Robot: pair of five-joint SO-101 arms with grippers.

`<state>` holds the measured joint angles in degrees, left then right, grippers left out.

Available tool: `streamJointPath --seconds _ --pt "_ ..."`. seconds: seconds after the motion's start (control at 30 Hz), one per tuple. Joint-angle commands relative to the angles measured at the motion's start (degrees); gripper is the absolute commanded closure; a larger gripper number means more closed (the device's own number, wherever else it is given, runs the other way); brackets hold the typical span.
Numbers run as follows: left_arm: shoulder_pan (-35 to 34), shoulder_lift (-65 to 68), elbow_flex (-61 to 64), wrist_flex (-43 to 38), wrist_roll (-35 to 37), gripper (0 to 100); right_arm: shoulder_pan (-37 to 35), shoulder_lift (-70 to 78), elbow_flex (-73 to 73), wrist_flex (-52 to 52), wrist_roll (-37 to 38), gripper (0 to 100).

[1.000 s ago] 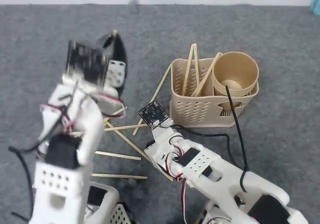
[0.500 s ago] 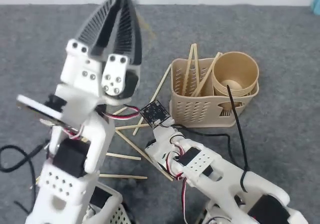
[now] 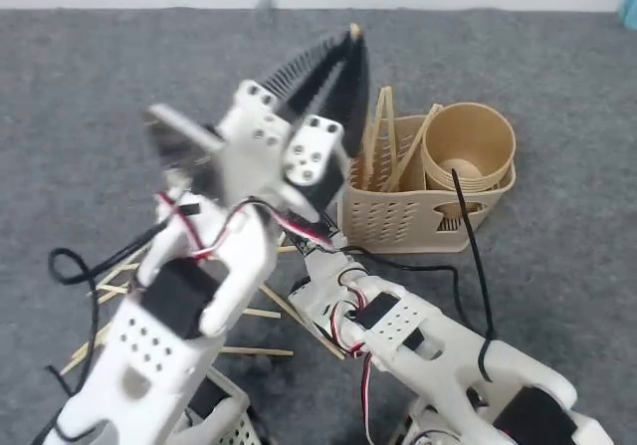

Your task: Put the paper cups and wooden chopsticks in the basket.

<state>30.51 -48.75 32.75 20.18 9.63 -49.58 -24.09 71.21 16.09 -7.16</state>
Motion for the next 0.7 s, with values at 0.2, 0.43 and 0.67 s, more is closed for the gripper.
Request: streamJointPath --seconds 0.2,0.43,0.67 --pt "-1.8 -0.2 13.9 -12.7 0.7 99 0.8 -0.2 -3.8 0.2 0.6 99.1" --pt "-1.4 -0.2 25.5 -20.1 1.0 99 0.8 -0.2 -3.8 0.2 0.6 99.1" --pt "-1.6 -0.2 30.5 -23.5 0.8 97 0.8 -0.2 -3.8 0.2 0.6 99.1"
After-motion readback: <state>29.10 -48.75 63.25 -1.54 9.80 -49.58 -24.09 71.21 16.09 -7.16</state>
